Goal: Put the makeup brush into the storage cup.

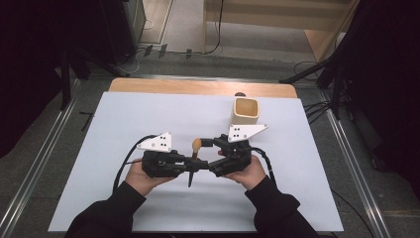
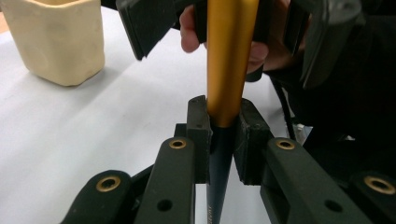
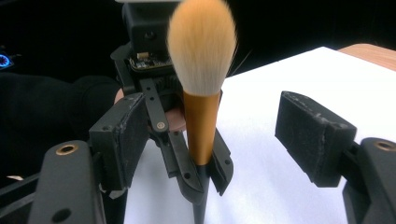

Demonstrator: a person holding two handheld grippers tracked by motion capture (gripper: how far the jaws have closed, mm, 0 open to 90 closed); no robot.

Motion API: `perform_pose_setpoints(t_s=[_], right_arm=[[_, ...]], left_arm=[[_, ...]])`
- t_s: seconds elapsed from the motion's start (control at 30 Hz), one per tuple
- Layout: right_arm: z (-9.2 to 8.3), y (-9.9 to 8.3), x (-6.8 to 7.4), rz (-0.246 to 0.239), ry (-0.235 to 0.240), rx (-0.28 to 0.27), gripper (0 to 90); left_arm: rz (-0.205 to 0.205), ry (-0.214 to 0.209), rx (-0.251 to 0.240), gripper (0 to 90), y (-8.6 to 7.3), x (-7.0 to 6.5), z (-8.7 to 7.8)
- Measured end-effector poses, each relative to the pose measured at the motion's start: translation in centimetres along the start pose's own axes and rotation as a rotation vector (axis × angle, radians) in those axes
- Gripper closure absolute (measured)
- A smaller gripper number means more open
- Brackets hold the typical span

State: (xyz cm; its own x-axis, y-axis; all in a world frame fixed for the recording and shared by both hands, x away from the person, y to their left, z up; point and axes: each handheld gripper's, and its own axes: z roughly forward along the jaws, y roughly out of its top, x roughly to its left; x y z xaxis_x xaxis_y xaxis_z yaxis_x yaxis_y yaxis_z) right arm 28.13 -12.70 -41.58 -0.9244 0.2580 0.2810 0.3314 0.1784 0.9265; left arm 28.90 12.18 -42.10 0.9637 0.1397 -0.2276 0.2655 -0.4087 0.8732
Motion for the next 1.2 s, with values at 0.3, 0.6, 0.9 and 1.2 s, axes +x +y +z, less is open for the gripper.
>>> perform_pose_setpoints(t_s=[0.3,0.6,0.9,1.2], right_arm=[[0.38,-0.41,0.11,0.007,-0.015,-0.014,33.6],[0.4,-0.49,0.21,-0.001,-0.024,-0.024,46.7],[0.46,-0.58,0.33,0.0,-0.02,-0.036,59.9],[0.52,-0.61,0.41,-0.015,-0.004,-0.048,73.9]], left_arm=[[-0.002,-0.008,-0.01,79.4,-0.3,0.05,0.31],[-0.012,-0.009,-0.026,79.4,-0.41,0.06,0.52],[-0.011,-0.005,-0.032,79.4,-0.43,0.03,0.57],[-0.01,-0.011,-0.037,79.4,-0.42,-0.02,0.6]])
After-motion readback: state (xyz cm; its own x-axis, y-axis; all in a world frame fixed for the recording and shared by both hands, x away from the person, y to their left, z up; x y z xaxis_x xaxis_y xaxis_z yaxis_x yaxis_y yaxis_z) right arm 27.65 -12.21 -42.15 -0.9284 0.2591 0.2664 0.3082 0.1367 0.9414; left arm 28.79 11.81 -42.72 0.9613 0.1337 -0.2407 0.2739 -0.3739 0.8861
